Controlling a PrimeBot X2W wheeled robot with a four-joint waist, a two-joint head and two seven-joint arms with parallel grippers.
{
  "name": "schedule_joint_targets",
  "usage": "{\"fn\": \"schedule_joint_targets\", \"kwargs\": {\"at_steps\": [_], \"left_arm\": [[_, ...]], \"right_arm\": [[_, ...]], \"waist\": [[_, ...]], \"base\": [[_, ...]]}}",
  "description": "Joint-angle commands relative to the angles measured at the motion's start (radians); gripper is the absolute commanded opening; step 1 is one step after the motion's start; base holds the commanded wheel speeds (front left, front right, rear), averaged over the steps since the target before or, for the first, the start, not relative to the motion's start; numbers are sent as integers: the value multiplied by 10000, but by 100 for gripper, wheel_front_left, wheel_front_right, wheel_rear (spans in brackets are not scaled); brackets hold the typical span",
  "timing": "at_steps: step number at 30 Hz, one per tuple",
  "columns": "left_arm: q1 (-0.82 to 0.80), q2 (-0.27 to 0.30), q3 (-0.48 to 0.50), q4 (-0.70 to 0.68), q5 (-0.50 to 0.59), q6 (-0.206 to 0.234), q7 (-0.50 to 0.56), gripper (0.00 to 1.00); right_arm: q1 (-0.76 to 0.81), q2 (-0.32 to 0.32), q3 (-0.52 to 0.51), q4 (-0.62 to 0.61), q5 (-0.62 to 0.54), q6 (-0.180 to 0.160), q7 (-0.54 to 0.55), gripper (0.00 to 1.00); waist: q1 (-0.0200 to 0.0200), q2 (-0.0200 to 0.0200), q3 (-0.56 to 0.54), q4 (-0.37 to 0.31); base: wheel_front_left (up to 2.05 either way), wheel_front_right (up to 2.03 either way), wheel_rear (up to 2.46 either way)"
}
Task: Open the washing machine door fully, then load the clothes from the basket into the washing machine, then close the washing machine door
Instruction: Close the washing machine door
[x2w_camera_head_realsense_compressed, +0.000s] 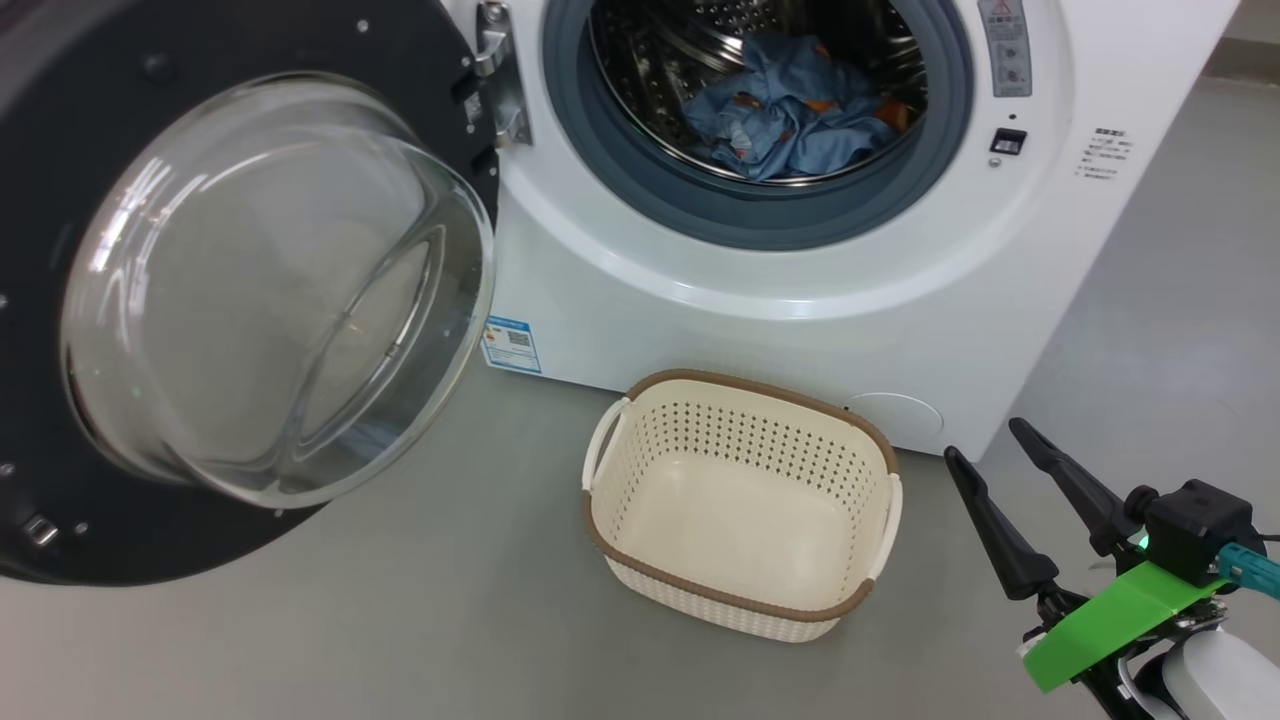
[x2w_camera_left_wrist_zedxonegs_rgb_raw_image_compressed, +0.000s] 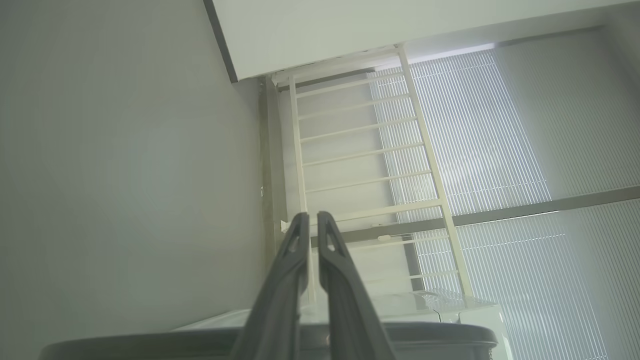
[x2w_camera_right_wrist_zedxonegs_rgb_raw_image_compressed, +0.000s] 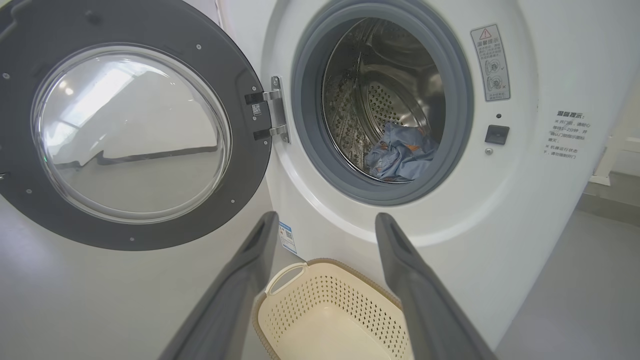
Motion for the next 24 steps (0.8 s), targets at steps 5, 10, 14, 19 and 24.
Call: {"fn": "schedule_joint_targets", "kwargs": {"at_steps": [5,10,14,19,24], "left_arm": [[-232,917,305,319,-307,-145,359,0],[-143,916,254,403,-466,-150,529,0],[-174,867,121,396,-527,-151,490,0],[-209,893,25,517,-559,-152,360,0],[-261,924,25,714,-700,-152,327,0]], "right_arm": [[-258,-429,162,-185,195,44,-80,100],[-263,-548,161,-228,225,44,-80,100],[-388,-609,186,-277,208,44,-80,100],[-515,-660,244,-267,205,44,-80,100],[-601,-731,179,-273,197,44,-80,100]], "waist": [[-1,-1,100,-243],[-1,-1,229,-321],[-1,-1,454,-385],[-1,-1,667,-498],[-1,-1,874,-608]], "base": [[0,0,0],[0,0,0],[0,0,0],[0,0,0],[0,0,0]]}}
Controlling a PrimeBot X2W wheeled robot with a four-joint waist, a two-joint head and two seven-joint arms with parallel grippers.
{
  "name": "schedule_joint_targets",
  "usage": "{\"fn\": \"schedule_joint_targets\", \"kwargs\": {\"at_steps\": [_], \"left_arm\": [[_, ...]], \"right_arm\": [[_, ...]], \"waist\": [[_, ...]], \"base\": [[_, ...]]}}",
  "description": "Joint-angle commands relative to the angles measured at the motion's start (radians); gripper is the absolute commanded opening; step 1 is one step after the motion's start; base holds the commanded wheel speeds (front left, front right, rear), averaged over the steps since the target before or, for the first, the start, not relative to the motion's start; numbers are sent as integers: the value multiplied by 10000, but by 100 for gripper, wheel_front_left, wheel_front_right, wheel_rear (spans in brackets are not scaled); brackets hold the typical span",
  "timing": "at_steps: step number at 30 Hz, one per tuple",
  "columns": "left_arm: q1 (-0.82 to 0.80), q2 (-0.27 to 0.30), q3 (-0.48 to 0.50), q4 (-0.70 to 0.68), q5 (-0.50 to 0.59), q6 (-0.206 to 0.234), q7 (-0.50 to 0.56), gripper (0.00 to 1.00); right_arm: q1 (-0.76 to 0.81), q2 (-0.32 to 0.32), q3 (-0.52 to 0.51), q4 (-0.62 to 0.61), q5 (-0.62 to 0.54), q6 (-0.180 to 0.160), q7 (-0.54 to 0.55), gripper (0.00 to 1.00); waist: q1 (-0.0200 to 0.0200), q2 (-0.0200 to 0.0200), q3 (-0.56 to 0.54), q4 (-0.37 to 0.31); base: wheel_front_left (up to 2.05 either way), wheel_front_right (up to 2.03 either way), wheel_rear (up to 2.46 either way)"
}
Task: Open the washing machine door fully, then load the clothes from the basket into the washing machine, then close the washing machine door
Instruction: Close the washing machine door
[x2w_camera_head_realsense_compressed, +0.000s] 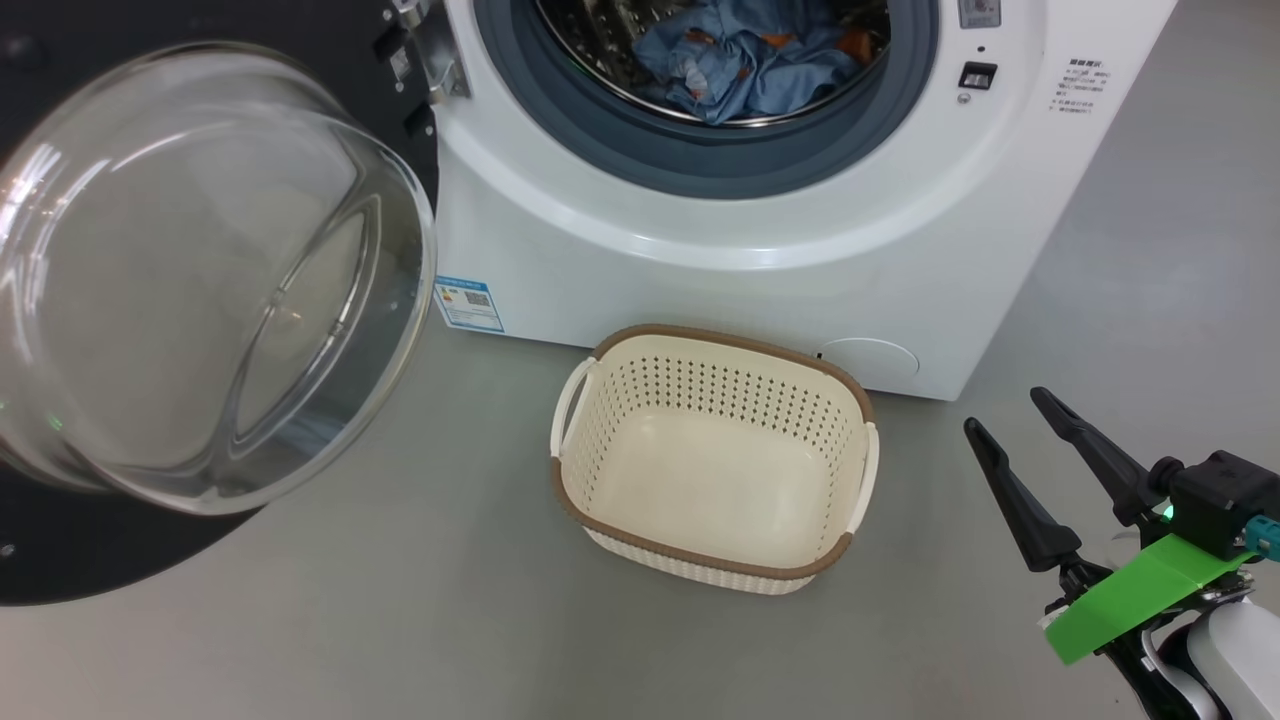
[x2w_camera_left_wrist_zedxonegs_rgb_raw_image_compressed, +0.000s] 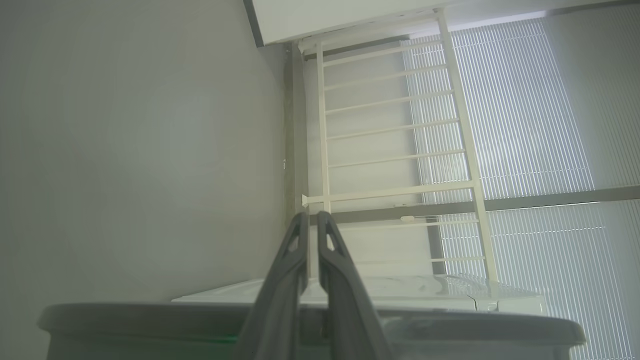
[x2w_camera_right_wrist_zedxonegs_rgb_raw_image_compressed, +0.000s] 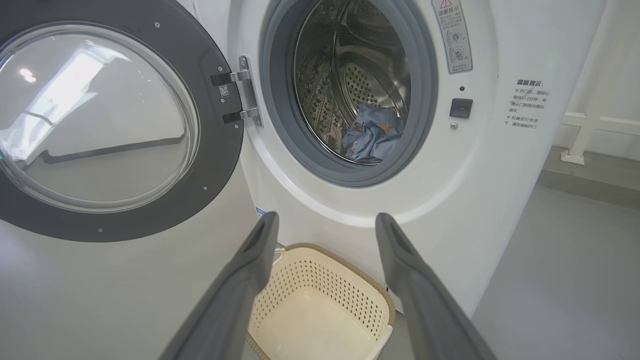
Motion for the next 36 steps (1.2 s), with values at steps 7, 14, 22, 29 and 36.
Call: {"fn": "schedule_joint_targets", "kwargs": {"at_steps": [7,14,22,29,36], "left_arm": [[-260,573,-158,69,-183,-68,415,0],[174,525,-746,-126,-195,-68,1808,0],[924,323,-1355,-1105,-414,-69,3632,0],[1589,-107,-1663,-2245,-876,-69,5009,0],[2297,-535,-2179,-3425,-1109,25,6415,0]], "right_arm": [[-277,-254,48,-196,51,44,-80,100],[-158,-98,-102,-153,31,44,-80,100],[92,235,-240,-136,0,44,-80,100],[226,535,-241,-88,-7,44,-80,100],[346,789,-263,-26,-4,44,-80,100]], "waist": [[-1,0,175,-154],[-1,0,18,-108],[-1,0,-316,140],[-1,0,-609,346],[-1,0,-946,357]], "base": [[0,0,0],[0,0,0],[0,0,0],[0,0,0],[0,0,0]]}}
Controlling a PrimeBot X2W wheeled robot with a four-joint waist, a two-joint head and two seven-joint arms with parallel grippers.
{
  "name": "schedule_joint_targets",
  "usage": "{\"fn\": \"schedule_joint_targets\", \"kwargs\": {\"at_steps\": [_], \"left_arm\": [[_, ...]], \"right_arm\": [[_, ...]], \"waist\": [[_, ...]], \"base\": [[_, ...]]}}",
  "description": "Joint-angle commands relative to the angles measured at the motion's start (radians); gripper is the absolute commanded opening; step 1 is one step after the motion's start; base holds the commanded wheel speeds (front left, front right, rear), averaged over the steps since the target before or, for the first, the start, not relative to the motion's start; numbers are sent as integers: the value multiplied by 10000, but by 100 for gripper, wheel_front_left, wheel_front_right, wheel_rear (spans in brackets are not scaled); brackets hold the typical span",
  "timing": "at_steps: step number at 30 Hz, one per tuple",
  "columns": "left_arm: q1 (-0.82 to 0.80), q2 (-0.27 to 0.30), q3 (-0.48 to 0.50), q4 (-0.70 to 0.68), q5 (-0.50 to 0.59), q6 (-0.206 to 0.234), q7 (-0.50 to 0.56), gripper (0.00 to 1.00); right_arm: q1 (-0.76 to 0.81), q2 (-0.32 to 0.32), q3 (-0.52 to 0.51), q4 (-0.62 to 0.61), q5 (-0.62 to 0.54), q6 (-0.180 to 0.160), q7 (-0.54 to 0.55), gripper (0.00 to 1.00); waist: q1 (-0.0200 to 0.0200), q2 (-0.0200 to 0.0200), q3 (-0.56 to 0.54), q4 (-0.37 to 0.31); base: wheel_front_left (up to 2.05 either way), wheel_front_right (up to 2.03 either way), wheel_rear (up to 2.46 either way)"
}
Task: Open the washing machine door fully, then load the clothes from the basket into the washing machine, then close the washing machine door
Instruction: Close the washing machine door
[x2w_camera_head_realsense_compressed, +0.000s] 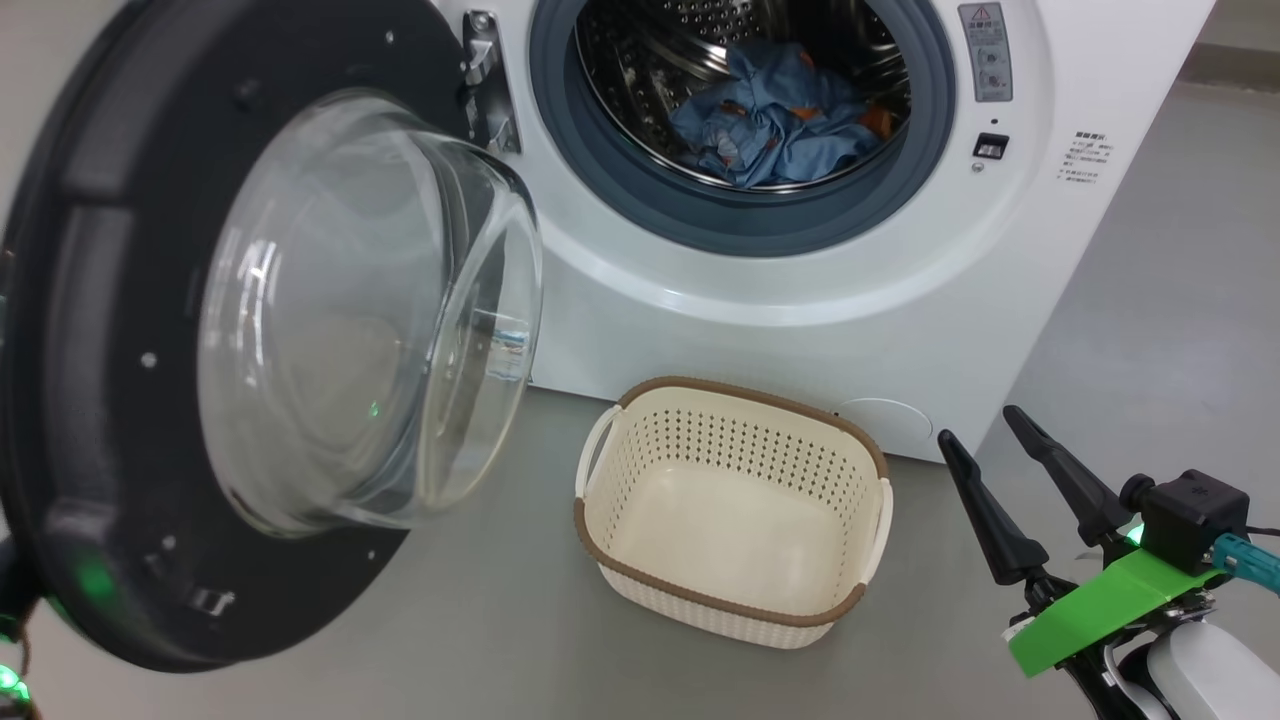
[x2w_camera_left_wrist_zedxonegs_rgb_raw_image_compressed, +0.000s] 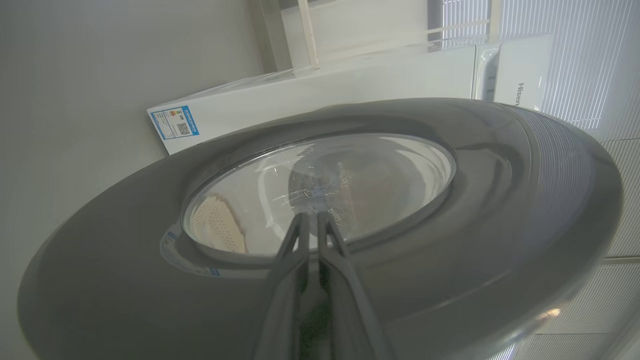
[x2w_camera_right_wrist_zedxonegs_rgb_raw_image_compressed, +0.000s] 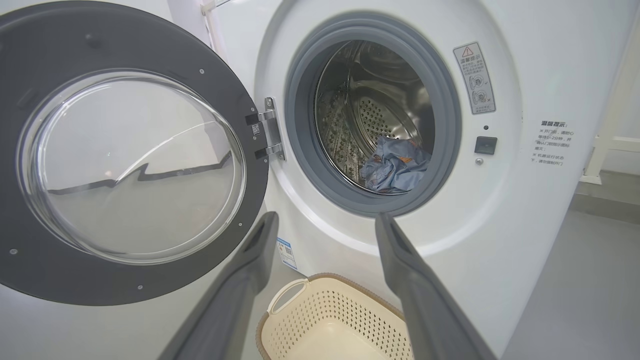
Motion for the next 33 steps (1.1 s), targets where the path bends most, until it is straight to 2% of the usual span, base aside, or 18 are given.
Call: {"fn": "schedule_joint_targets", "kwargs": {"at_steps": [1,9,22,28,33], "left_arm": [[63,272,45,-536,-34,41,266,0],[1032,-347,-381,-2456,-183,599,1105,0],[2640,-1319,-912,-5584,-643,1830,2174,0],[2988,-1800,-1298,-6515,-661,2062,2300,0],[3061,-2120,-1533,-6843,-704,2013,2281,0]], "right_arm": [[81,-126,66,-187,1,44,-80,100],[298,73,25,-157,39,44,-80,100],[500,212,-67,-226,19,44,-80,100],[442,221,-118,-236,0,44,-80,100],[401,256,-174,-250,-17,44,-80,100]], "waist": [[1,0,-94,-6],[1,0,-485,-245],[1,0,-568,-954],[1,0,-538,-1354],[1,0,-456,-1868]], "base": [[0,0,0],[0,0,0],[0,0,0],[0,0,0],[0,0,0]]}}
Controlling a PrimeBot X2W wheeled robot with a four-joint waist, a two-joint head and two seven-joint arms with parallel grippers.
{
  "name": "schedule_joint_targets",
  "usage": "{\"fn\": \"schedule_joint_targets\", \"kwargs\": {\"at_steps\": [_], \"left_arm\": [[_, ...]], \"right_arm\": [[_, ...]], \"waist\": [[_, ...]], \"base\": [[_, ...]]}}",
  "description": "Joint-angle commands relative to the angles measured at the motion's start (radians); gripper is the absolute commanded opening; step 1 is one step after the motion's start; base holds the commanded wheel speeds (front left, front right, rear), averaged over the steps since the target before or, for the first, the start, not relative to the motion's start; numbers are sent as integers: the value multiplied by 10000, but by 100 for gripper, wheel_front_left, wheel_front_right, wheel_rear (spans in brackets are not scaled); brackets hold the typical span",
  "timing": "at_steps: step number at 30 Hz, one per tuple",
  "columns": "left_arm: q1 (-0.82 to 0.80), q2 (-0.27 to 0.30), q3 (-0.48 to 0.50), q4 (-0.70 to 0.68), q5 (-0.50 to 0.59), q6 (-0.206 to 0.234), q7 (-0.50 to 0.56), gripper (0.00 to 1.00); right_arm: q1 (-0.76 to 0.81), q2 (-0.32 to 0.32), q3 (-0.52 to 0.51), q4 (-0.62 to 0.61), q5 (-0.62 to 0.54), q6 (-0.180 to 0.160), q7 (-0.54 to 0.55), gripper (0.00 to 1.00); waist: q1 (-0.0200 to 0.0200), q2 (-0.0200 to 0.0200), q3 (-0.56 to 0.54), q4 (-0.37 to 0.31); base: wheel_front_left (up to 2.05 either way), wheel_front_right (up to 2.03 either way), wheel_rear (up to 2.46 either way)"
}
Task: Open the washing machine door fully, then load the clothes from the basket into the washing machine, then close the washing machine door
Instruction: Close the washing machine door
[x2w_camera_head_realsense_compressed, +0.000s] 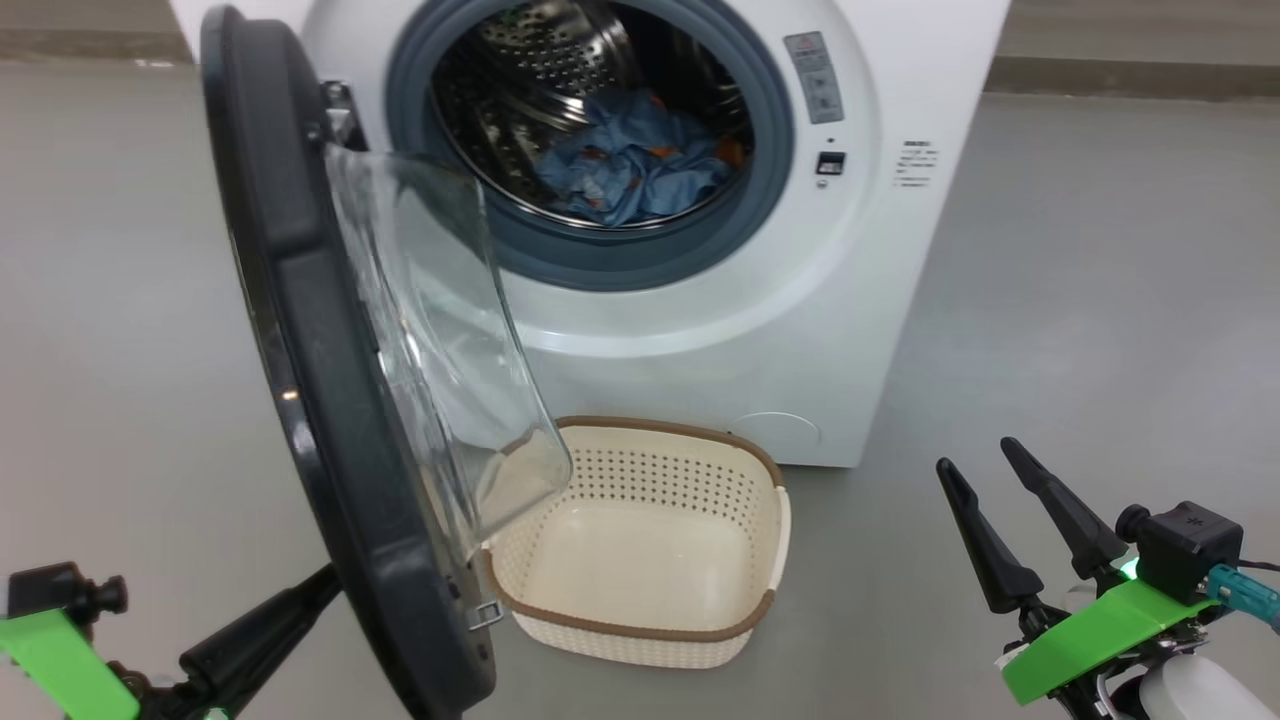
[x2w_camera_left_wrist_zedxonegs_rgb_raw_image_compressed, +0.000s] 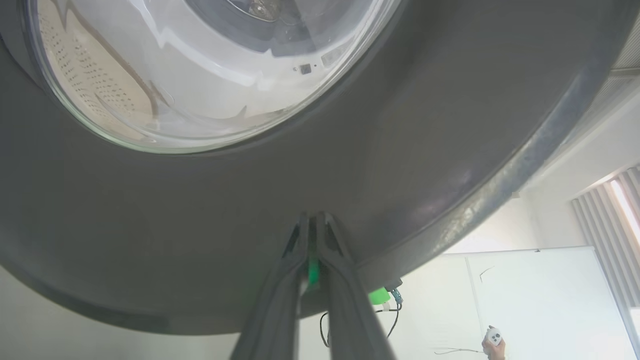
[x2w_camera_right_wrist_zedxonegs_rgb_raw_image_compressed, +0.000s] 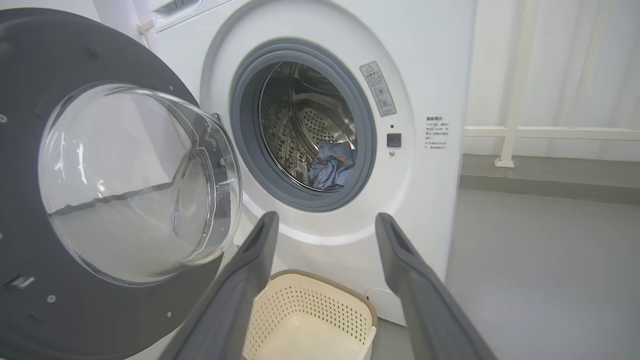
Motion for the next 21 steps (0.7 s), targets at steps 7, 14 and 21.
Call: {"fn": "schedule_joint_targets", "kwargs": {"at_steps": [7,14,21], "left_arm": [[-266,-153,11,-391,-90,-330,-197,0],[-429,-380,-223,-220,-115,-719,-692,0],[-596,-501,-549,174,-207,-1143,-1301,0]], "right_arm": [[-198,-66,-4,-285,-65,44,-80,100],[-235,-59,-70,-318,-86,44,-80,100],[-276,-71,-90,-333,-98,44,-80,100]], "waist": [[0,0,171,-1087],[0,0,285,-1975],[0,0,384,-2709]], "base": [[0,0,0],[0,0,0],[0,0,0]]}}
